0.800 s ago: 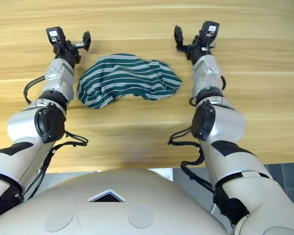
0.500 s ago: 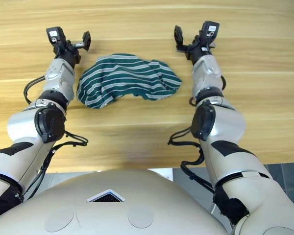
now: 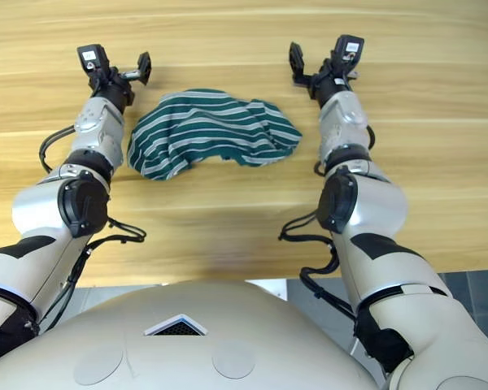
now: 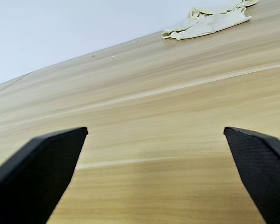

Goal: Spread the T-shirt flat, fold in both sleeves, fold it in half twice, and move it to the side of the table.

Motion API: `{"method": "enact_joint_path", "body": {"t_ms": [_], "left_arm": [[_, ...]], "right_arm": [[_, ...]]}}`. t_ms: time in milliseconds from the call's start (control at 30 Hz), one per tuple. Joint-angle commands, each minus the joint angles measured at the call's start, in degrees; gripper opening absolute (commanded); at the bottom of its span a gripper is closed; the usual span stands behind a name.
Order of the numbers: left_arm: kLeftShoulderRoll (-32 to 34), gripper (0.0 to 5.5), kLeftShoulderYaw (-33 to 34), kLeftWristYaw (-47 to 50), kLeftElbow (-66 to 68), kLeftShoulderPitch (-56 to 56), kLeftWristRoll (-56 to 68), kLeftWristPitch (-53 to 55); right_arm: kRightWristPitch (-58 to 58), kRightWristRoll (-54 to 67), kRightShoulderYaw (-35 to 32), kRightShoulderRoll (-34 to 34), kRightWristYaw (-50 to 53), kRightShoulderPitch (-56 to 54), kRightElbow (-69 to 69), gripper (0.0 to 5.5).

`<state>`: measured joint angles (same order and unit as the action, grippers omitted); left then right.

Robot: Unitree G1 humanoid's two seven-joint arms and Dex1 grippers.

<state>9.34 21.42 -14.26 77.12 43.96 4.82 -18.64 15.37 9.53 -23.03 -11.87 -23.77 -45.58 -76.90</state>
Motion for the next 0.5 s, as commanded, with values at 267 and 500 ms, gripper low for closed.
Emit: {"method": "enact_joint_path", "body": {"t_ms": [267,500], "left_arm": [[-0.12,5.38,-0.52,-0.36,-0.23,0.59,-0.15,-0.54],[-0.16,5.38,-0.67,-0.26,-0.2,0.68,-0.26,-0.56]], "right_arm": [[0.55,-0.44,0.24,-0.42,0.21,-0.01,0.3,5.4],[0.66,-0.56,0.38,-0.51,0.27,-0.01,0.3,5.4]]}}
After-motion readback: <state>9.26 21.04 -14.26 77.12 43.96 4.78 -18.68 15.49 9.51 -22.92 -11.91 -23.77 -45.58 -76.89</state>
